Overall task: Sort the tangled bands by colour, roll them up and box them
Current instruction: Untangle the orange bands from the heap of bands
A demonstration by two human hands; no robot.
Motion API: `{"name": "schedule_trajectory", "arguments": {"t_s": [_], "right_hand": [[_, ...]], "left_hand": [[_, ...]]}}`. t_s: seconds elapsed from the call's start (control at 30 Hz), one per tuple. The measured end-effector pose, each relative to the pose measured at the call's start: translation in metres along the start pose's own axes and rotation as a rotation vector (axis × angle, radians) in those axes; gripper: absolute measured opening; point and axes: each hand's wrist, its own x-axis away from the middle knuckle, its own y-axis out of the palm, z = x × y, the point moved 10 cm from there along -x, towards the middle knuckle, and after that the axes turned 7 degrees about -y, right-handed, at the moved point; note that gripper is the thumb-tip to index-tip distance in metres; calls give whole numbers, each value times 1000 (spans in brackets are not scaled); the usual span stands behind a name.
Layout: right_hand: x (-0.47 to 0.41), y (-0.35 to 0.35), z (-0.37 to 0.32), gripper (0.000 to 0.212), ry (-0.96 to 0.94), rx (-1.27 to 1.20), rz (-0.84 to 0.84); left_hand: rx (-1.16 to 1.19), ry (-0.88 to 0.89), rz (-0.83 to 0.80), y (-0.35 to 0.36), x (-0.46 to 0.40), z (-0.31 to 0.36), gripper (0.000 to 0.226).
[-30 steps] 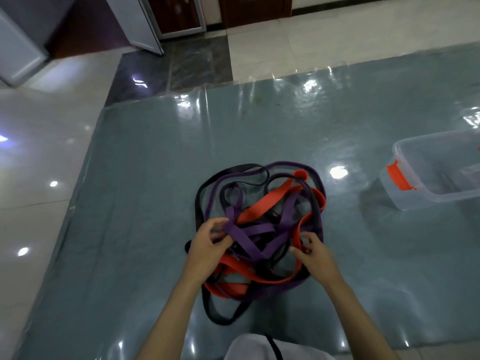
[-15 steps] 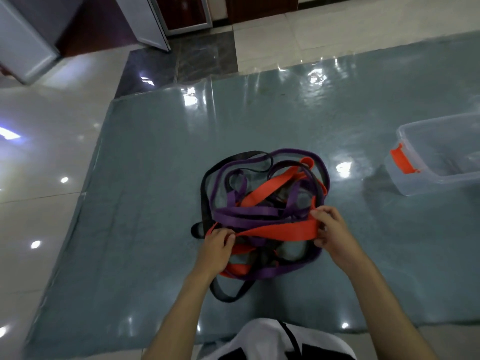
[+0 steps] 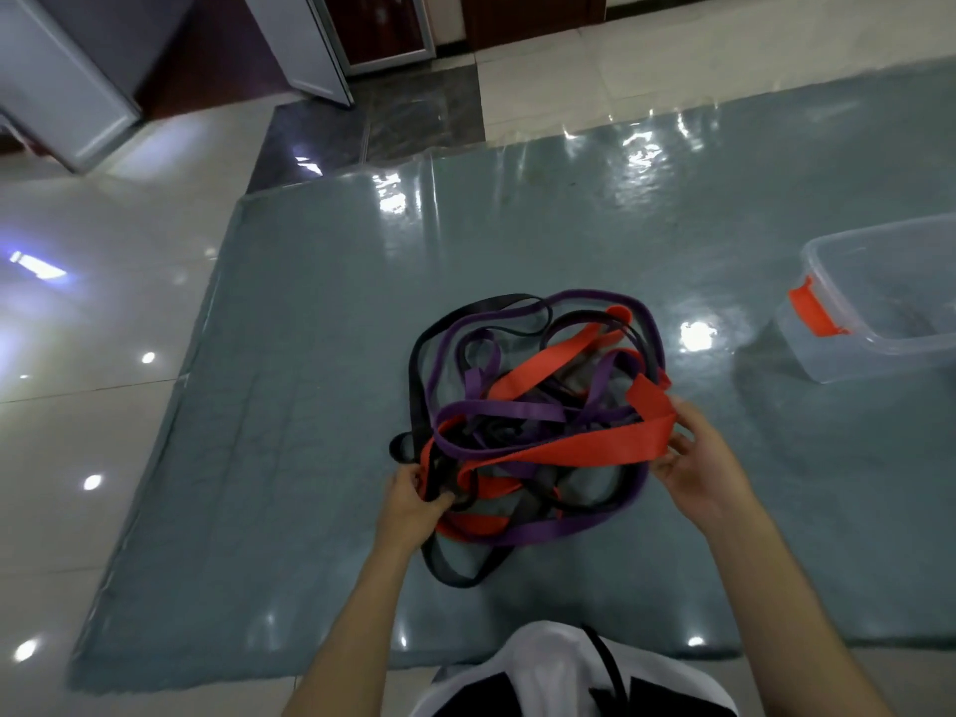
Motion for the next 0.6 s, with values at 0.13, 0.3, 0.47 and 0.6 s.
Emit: {"name": "schedule_trajectory", "arguments": {"t_s": [0.13, 0.3, 0.47, 0.6], "right_hand": [[-3, -6, 6, 25, -23, 55, 39], [-5, -6, 2, 13, -85, 65, 64], [-9, -2, -5, 15, -148, 43, 37], [-13, 6, -10, 11, -212, -6, 23]], "left_hand": [[46, -56, 115, -13, -8, -4, 14], [183, -70, 102, -26, -17, 0, 22], [373, 86, 161, -57, -18, 46, 25], [313, 179, 215, -78, -15, 80, 46]]}}
